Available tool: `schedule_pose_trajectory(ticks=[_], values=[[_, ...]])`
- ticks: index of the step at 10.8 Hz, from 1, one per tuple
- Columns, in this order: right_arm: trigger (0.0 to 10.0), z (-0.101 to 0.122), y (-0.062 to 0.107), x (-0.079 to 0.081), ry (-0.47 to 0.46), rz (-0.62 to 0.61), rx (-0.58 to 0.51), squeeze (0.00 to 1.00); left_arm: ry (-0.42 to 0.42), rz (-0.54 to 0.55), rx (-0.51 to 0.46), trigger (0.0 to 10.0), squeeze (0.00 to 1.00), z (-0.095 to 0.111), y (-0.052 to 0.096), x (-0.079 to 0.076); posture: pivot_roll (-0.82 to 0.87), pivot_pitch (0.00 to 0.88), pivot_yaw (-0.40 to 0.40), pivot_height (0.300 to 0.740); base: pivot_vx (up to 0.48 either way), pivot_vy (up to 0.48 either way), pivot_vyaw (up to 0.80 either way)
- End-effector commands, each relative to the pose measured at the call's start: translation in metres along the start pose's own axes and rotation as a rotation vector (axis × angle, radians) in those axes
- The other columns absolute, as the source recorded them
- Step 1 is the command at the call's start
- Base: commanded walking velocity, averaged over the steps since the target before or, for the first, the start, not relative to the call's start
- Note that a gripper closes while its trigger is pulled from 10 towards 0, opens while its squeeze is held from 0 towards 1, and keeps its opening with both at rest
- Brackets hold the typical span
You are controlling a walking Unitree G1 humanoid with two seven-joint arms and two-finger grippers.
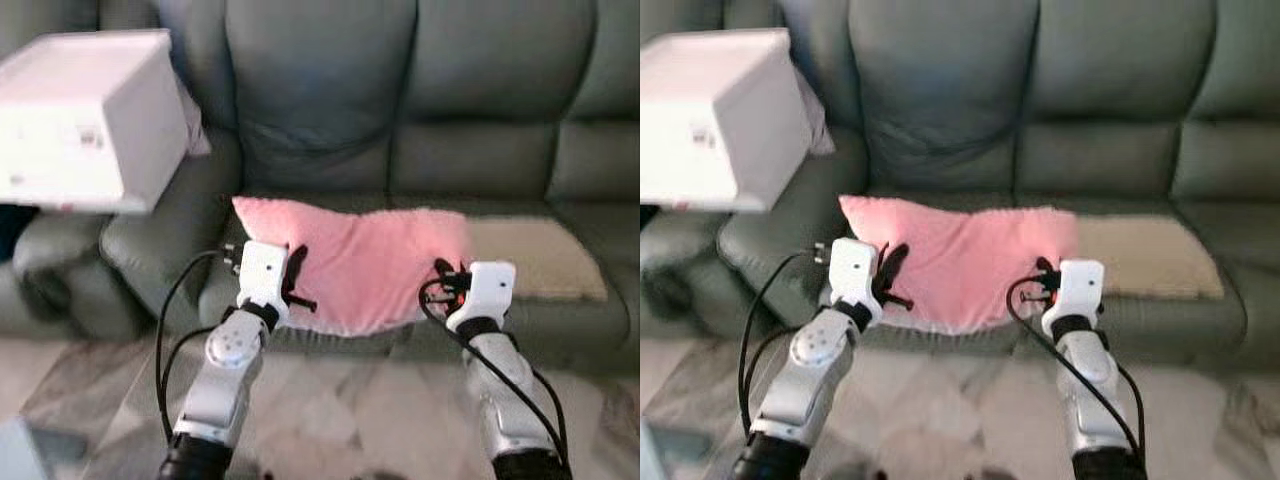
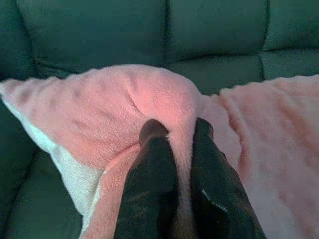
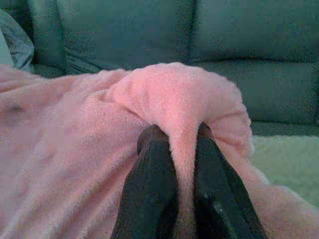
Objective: Move the pillow to the sofa
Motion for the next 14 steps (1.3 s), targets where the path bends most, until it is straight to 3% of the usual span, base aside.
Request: schedule_pose_trajectory(ticks=[1, 5, 8, 14], values=[[10.0, 0.0085, -0.0050, 0.0122, -0.008, 0.031, -0.027, 0.00, -0.004, 0.006, -0.020, 10.0, 0.00, 0.0072, -0.0014, 0.0019, 0.01, 0.000, -0.016, 0.740, 0.428, 0.000, 0.00], [10.0, 0.0091, -0.0062, 0.0124, -0.006, 0.037, -0.028, 0.00, -0.007, -0.002, -0.005, 10.0, 0.00, 0.0045, -0.0027, -0.0001, 0.01, 0.000, -0.017, 0.740, 0.362, 0.248, -0.40], [10.0, 0.0080, -0.0055, 0.0137, -0.005, 0.040, -0.026, 0.00, -0.007, -0.018, -0.013, 10.0, 0.00, 0.0059, -0.0030, -0.0047, 0.01, 0.000, -0.018, 0.740, 0.000, 0.446, 0.00], [10.0, 0.0055, -0.0038, 0.0154, -0.005, 0.045, -0.019, 0.00, -0.010, 0.001, -0.003, 10.0, 0.00, 0.0035, -0.0018, -0.0019, 0.01, 0.000, -0.017, 0.740, 0.000, 0.000, 0.00]])
Point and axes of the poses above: a point about 5 cm out from each wrist's last joint towards the gripper, its own y axis pointing back from the gripper into the wrist, its own z axis along the axis of the wrist's last joint, x = y × z, the point moved 6 cm from there along -y, pointing out of the wrist towards the gripper, and after that the axes turned 6 degrees about y, right-handed, at the moved point
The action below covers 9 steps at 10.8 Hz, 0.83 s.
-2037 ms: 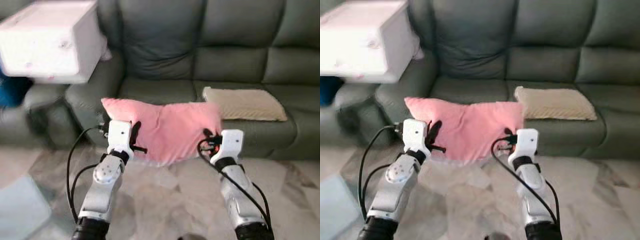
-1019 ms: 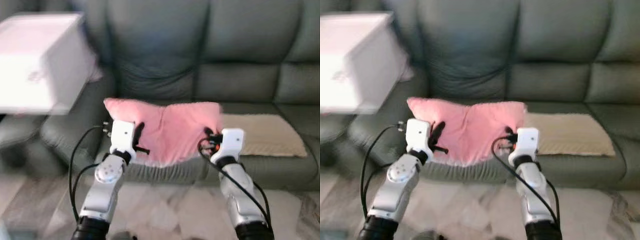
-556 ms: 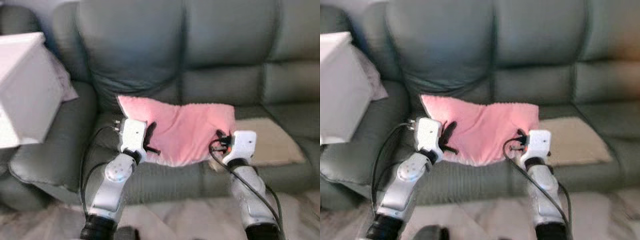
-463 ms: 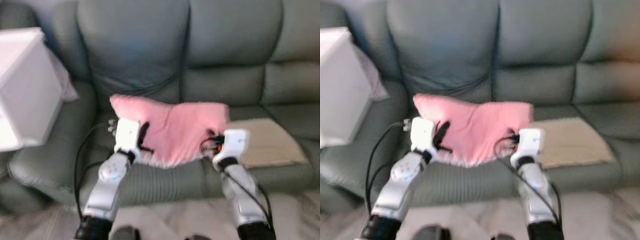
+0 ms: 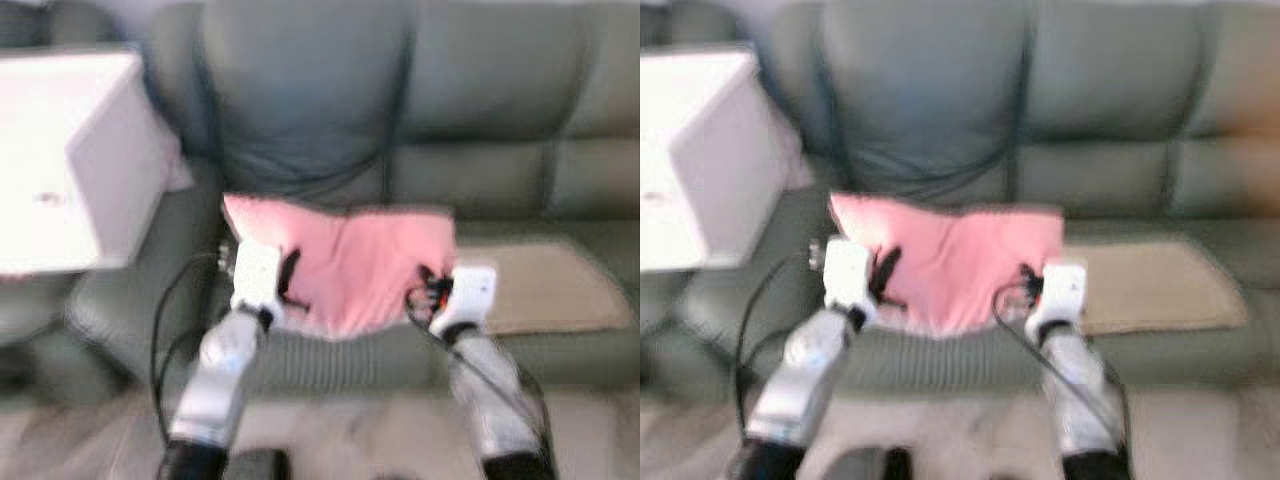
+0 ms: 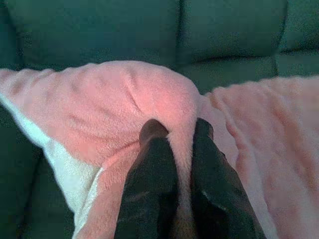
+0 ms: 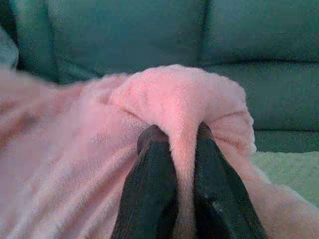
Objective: Move the pillow to the sofa
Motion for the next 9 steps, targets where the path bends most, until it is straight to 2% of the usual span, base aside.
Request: schedule_pose_trajectory(ticks=[1, 4, 7, 9], values=[[10.0, 0.008, -0.002, 0.001, 0.000, 0.002, -0.026, 0.00, -0.016, -0.027, -0.034, 10.0, 0.00, 0.012, -0.004, -0.007, 0.01, 0.000, -0.016, 0.740, 0.000, 0.289, 0.00], [10.0, 0.008, -0.001, 0.002, -0.006, 0.003, -0.028, 0.00, -0.025, -0.031, -0.038, 10.0, 0.00, 0.012, -0.004, -0.008, 0.01, 0.000, -0.013, 0.740, 0.000, 0.387, 0.00], [10.0, 0.008, -0.001, 0.004, -0.017, 0.008, -0.030, 0.00, -0.049, -0.012, -0.060, 10.0, 0.00, 0.016, -0.003, -0.005, 0.01, 0.000, -0.011, 0.740, 0.000, 0.000, 0.00], [10.0, 0.008, 0.000, 0.006, -0.021, 0.019, -0.032, 0.00, -0.079, 0.044, -0.095, 10.0, 0.00, 0.023, -0.002, 0.005, 0.01, 0.000, -0.013, 0.740, 0.000, 0.000, 0.00]])
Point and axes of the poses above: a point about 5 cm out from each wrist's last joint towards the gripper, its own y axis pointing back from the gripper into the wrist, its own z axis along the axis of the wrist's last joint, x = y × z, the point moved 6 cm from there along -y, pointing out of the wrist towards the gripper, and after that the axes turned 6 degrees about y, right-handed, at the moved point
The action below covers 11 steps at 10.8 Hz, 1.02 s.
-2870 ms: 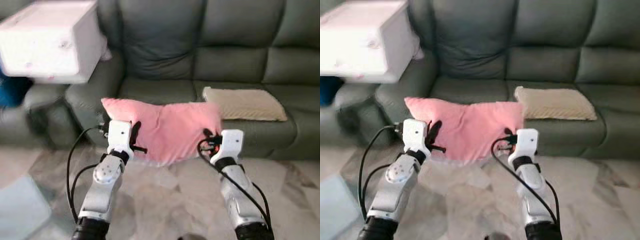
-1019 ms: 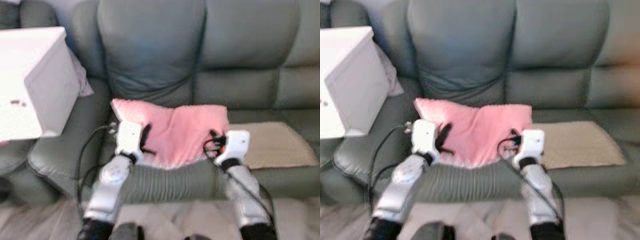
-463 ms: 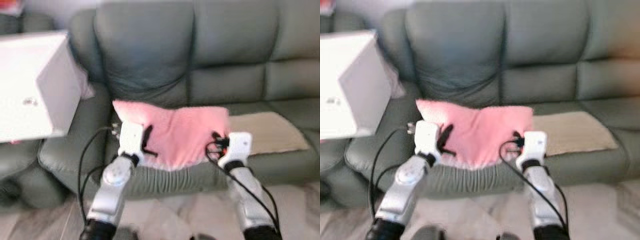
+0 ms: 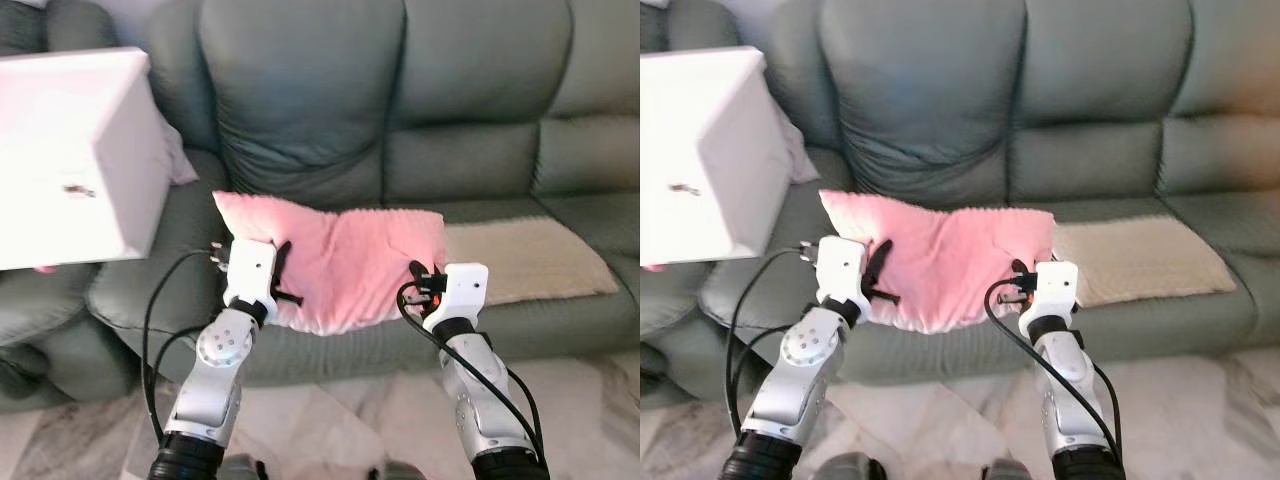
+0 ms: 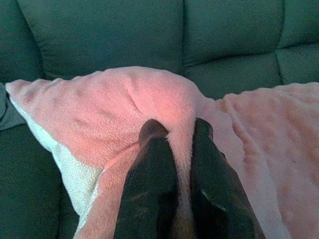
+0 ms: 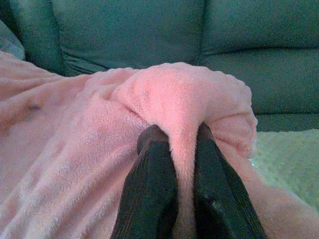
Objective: Move the pillow to the sofa
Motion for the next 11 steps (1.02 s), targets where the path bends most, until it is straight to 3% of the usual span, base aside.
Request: schedule_pose_trajectory(ticks=[1, 2, 5, 7, 9, 11], values=[[10.0, 0.009, 0.000, -0.002, 0.005, 0.005, -0.034, 0.00, -0.011, 0.007, -0.035, 10.0, 0.00, 0.010, -0.002, 0.001, 0.01, 0.000, -0.013, 0.740, 0.000, 0.000, 0.00], [10.0, 0.008, 0.002, 0.000, 0.008, 0.011, -0.034, 0.00, -0.006, 0.019, -0.018, 10.0, 0.00, 0.004, 0.002, 0.007, 0.01, 0.000, -0.010, 0.740, 0.000, 0.000, 0.00], [10.0, 0.008, 0.004, -0.001, 0.006, 0.006, -0.035, 0.00, -0.044, 0.062, 0.016, 10.0, 0.00, -0.008, 0.012, 0.027, 0.02, 0.000, -0.006, 0.740, 0.000, 0.000, 0.79], [10.0, 0.001, 0.012, -0.009, 0.000, -0.027, -0.013, 0.00, -0.084, 0.137, 0.067, 10.0, 0.00, -0.023, 0.027, 0.058, 0.03, 0.000, -0.009, 0.740, 0.000, 0.000, 0.39], [10.0, -0.005, 0.018, -0.009, 0.000, -0.031, 0.005, 0.00, -0.062, 0.097, 0.068, 10.0, 0.00, -0.023, 0.035, 0.052, 0.04, 0.000, -0.011, 0.740, 0.000, 0.000, 0.00], [10.0, -0.004, 0.015, -0.009, -0.011, -0.042, 0.012, 0.00, -0.060, 0.068, 0.030, 10.0, 0.00, -0.014, 0.027, 0.041, 0.03, 0.000, -0.006, 0.740, 0.000, 0.000, 0.00]])
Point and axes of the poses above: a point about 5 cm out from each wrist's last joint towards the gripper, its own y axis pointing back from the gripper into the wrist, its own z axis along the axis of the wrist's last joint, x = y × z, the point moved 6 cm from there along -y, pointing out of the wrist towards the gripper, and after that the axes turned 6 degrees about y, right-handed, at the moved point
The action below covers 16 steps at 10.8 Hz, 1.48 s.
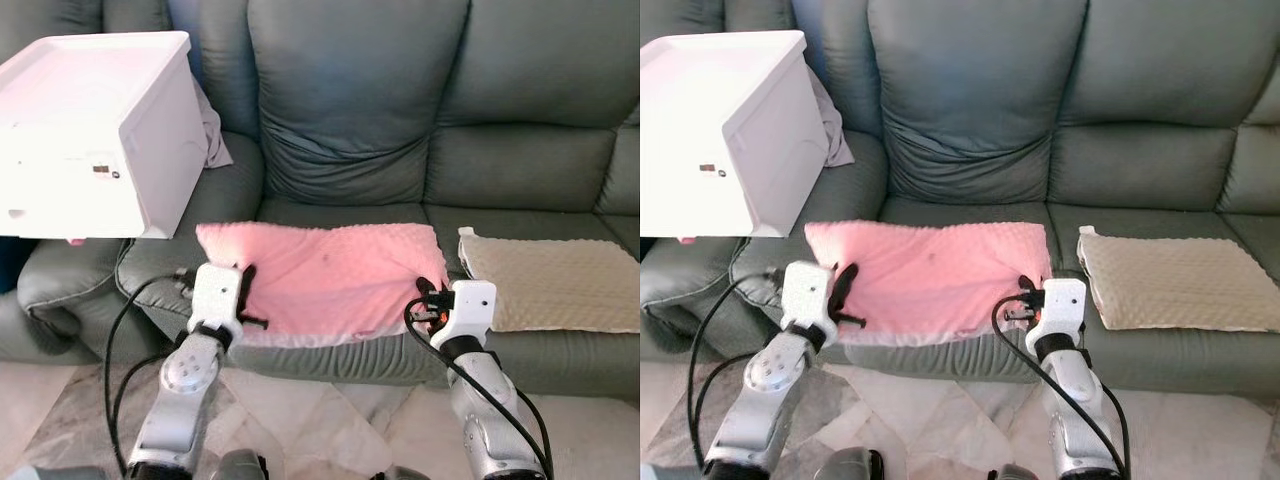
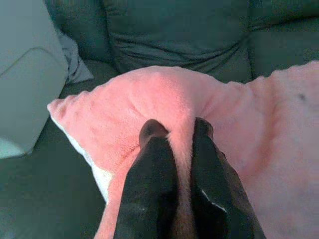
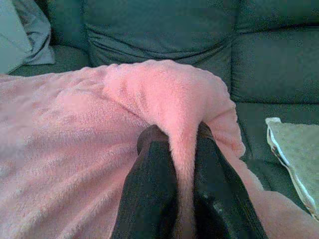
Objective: Move the pillow to the sofa
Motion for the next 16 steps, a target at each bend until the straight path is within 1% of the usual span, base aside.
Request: schedule_pose_trajectory(ticks=[1, 2, 5, 11, 14, 16], values=[[10.0, 0.0108, -0.0014, -0.0053, 0.001, -0.016, -0.034, 0.00, -0.008, -0.020, -0.048, 10.0, 0.00, 0.0142, -0.0044, -0.0038, 0.03, 0.000, -0.004, 0.740, 0.000, 0.000, -0.80], [10.0, 0.0115, -0.0010, -0.0059, 0.003, -0.016, -0.037, 0.00, -0.010, -0.029, -0.050, 10.0, 0.00, 0.0156, -0.0062, -0.0042, 0.03, 0.000, -0.003, 0.740, 0.000, 0.000, -0.56], [10.0, 0.0118, -0.0014, -0.0050, 0.000, -0.011, -0.036, 0.00, -0.004, -0.039, -0.055, 10.0, 0.00, 0.0170, -0.0088, -0.0080, 0.02, 0.000, -0.006, 0.740, 0.266, 0.000, 0.00], [10.0, 0.0147, -0.0039, -0.0017, 0.001, 0.009, -0.044, 0.00, 0.002, -0.046, -0.060, 10.0, 0.00, 0.0176, -0.0102, -0.0112, 0.02, 0.000, -0.009, 0.740, 0.341, 0.000, 0.00], [10.0, 0.0136, -0.0021, -0.0009, 0.000, 0.011, -0.041, 0.00, -0.003, -0.037, -0.055, 10.0, 0.00, 0.0168, -0.0096, -0.0101, 0.02, 0.000, -0.007, 0.740, 0.349, 0.000, 0.00], [10.0, 0.0126, -0.0006, 0.0013, -0.007, 0.016, -0.041, 0.00, -0.004, -0.015, -0.052, 10.0, 0.00, 0.0156, -0.0083, -0.0063, 0.02, 0.000, -0.006, 0.740, 0.000, 0.000, 0.00]])
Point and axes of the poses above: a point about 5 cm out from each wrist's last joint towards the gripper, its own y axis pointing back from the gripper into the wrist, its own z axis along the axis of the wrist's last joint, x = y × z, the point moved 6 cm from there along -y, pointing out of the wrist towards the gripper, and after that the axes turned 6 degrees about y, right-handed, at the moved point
